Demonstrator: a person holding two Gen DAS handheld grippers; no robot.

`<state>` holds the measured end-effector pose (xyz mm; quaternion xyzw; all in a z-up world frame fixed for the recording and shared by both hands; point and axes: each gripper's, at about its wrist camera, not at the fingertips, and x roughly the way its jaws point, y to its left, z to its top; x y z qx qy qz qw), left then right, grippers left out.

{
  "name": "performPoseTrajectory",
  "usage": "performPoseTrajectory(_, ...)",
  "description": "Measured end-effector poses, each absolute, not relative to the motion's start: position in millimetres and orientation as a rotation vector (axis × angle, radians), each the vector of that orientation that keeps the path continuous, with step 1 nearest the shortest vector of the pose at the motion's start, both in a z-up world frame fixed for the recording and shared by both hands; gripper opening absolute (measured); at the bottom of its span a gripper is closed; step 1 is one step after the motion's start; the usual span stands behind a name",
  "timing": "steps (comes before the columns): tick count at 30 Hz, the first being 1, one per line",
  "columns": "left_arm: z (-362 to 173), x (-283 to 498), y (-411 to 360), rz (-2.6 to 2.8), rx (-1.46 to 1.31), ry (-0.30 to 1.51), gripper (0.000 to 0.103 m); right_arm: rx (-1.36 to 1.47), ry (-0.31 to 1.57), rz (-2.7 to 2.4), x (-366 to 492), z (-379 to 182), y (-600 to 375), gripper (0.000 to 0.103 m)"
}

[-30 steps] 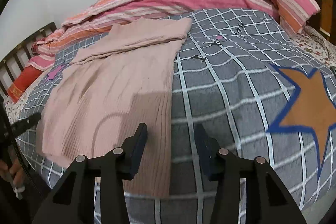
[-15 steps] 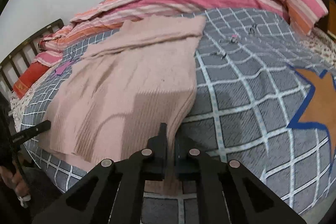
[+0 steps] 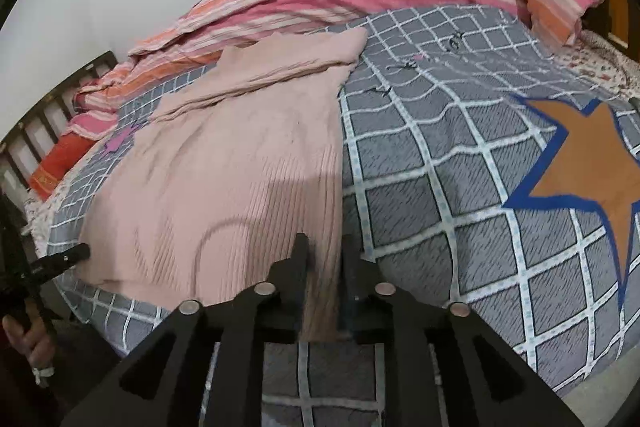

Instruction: Fold small clothes

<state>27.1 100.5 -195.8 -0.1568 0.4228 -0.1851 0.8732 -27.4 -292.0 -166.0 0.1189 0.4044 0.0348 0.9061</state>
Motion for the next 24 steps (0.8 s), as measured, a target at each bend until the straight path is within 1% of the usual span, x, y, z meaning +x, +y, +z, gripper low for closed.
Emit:
performPoseTrajectory(2, -198, 24, 96, -0.391, -0.314, 0.892, 0.017, 0.259, 0.843, 0.093, -31, -168, -290, 0.032)
performPoseTrajectory(4, -200, 21, 92, -0.382, -0.299, 0.894, 0.017, 0.255, 0.839, 0.087, -33, -170, -288, 0.033)
performPoseTrajectory(10, -201, 25, 88, -0.342, -0.313, 0.875, 0.017, 0.221, 0.809, 0.055, -32, -175, -279, 0.036)
performPoseTrajectory(16, -202, 27, 86, -0.335, -0.295, 0.876, 0.017, 0.268, 0.809, 0.060, -36, -176, -284, 0.037)
performPoseTrajectory(17, -202, 27, 87, -0.337, -0.300, 0.878, 0.017, 0.277, 0.818, 0.065, -36, -176, -285, 0.037)
performPoseTrajectory(21, -205, 29, 94, -0.344, -0.359, 0.892, 0.009, 0.289, 0.838, 0.071, -40, -180, -283, 0.037)
performPoseTrajectory(22, -205, 29, 94, -0.349, -0.369, 0.896, 0.008, 0.288, 0.845, 0.062, -39, -180, -283, 0.034)
performPoseTrajectory(24, -205, 28, 95, -0.358, -0.383, 0.894, 0.007, 0.301, 0.859, 0.083, -37, -179, -283, 0.009)
